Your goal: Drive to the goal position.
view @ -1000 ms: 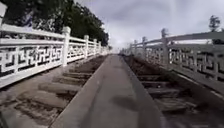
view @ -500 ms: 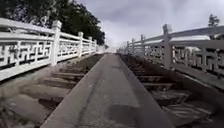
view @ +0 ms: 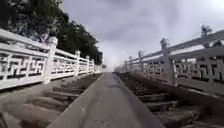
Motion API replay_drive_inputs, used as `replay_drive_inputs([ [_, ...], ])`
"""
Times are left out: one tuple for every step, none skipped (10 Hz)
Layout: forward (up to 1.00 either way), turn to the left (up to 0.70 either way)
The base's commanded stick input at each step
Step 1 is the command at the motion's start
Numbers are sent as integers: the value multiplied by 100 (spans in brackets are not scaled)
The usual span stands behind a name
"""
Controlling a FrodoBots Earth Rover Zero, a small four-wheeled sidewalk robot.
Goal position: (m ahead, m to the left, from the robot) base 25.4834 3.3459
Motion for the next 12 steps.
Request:
replay_drive_inputs([
  [70,0],
  [70,0],
  [70,7],
  [70,7],
  [70,0],
  [70,0],
  [70,0],
  [70,0],
  [70,0],
  [70,0],
  [70,0],
  [70,0],
])
